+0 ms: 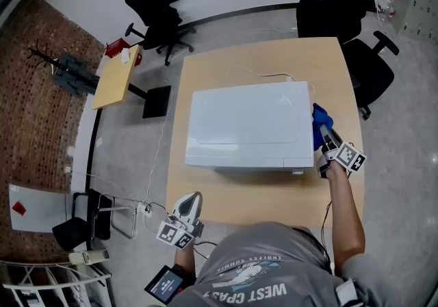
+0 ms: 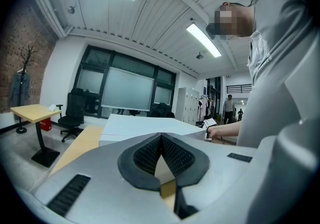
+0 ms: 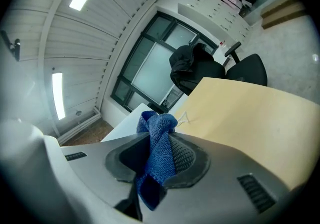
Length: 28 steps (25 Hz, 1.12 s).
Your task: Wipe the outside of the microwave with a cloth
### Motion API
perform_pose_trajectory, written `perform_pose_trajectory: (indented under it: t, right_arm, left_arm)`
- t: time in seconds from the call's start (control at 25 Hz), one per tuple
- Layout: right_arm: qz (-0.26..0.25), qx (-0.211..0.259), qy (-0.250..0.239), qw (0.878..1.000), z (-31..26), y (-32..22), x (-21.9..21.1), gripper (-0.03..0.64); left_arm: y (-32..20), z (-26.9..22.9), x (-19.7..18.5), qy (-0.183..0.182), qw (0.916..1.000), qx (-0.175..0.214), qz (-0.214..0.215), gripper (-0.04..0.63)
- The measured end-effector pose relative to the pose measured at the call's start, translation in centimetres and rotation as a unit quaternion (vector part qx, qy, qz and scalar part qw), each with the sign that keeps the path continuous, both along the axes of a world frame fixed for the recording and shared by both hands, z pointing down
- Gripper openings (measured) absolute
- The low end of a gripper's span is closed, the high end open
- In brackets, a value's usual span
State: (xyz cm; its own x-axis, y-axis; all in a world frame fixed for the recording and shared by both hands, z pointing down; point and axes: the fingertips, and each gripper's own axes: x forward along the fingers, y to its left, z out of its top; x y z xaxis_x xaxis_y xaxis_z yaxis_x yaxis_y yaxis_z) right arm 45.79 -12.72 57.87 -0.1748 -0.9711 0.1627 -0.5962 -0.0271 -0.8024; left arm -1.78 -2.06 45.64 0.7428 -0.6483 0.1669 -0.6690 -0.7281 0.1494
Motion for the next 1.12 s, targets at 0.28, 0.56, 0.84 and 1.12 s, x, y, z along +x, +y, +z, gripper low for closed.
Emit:
perform_pose_trajectory:
  t: [0.28,0.56,0.84,1.12]
  right_arm:
    - [-0.014,-0.028,-0.023,0.999,3.7,0.4,-0.7,0.098]
    - [-0.028,-0.053,-0.057,0.997,8.8,0.4,-1.0,0.099]
    - [-0.051,-0.082,-0.083,0.992,11.7,0.5,-3.0,0.099]
    - [-0.055,-0.092,-0.093,0.99,13.5,0.7,-2.5,0.099]
  left_arm:
    - [-0.2,0.5,0.1,-0.001,1.0,-0.005,0.002,0.023]
    - [-0.7,1.8,0.6,0.001,0.9999,-0.011,0.005,0.023]
    - [-0.6,2.1,1.6,0.0,0.9995,-0.029,0.014,0.023]
    - [-1.6,2.7,4.5,0.004,0.9983,-0.033,0.049,0.023]
